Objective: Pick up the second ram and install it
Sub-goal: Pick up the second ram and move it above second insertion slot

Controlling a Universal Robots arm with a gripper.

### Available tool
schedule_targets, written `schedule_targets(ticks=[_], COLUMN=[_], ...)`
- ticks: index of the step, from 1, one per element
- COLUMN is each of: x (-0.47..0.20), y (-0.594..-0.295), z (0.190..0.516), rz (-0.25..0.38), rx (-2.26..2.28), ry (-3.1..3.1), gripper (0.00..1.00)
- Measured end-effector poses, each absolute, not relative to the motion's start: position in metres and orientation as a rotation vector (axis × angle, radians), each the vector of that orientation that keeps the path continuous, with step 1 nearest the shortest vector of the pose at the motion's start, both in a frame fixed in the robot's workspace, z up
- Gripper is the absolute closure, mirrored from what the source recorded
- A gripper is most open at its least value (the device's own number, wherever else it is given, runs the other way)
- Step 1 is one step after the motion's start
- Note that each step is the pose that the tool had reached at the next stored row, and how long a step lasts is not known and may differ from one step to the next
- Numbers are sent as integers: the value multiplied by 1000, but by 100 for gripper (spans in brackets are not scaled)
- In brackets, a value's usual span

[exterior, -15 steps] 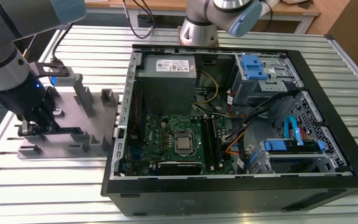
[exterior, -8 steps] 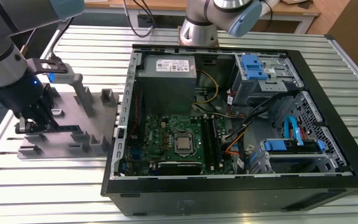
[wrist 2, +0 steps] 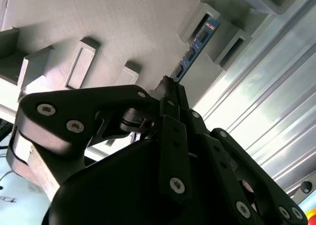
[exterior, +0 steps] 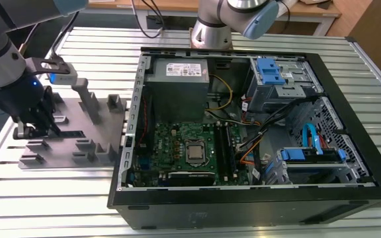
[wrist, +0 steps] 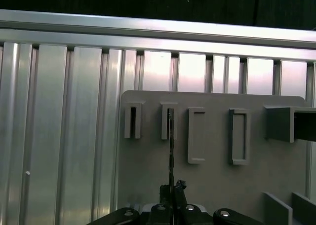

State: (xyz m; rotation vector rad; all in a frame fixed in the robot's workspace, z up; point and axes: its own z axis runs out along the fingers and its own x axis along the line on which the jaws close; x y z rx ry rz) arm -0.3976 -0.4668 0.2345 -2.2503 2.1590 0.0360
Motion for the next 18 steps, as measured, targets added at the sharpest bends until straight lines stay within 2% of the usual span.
schedule_targets(ticks=[18], x=[-398], y=[-467], z=[250], rz=[36], rx=[-2250], ry=[2159], gripper=[87])
